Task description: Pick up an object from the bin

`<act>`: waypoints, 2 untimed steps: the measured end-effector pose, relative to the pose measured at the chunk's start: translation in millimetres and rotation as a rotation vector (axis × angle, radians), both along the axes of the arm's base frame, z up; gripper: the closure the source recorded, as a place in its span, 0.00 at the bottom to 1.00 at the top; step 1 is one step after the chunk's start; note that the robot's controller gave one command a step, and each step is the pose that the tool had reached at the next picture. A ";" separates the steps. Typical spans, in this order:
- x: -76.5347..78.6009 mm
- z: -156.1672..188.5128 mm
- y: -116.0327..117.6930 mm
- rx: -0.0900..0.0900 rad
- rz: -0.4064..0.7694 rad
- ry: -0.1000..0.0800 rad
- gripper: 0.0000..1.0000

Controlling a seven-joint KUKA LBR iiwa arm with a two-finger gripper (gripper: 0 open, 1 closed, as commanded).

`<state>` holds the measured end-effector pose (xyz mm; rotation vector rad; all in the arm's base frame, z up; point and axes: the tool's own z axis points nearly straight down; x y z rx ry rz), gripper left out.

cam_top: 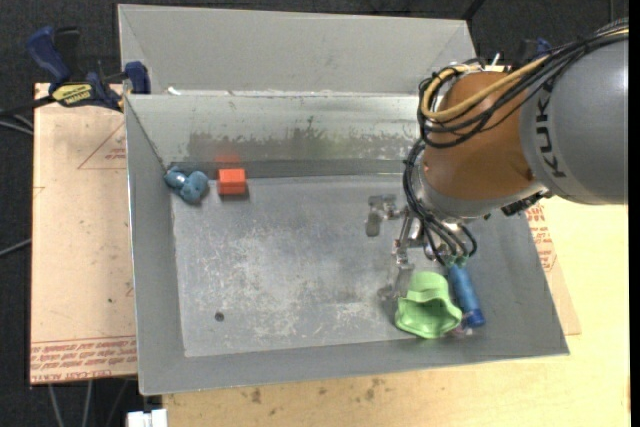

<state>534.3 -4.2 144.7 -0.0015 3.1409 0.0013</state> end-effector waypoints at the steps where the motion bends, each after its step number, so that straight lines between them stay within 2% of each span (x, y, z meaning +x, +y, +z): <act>1: -9.7 -21.4 -50.0 0.002 0.235 -0.003 0.00; 2: -11.6 -65.5 -105.7 0.009 0.431 -0.009 0.00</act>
Offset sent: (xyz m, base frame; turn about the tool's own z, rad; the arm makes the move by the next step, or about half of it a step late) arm -0.0108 -0.0513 -0.0219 -0.2394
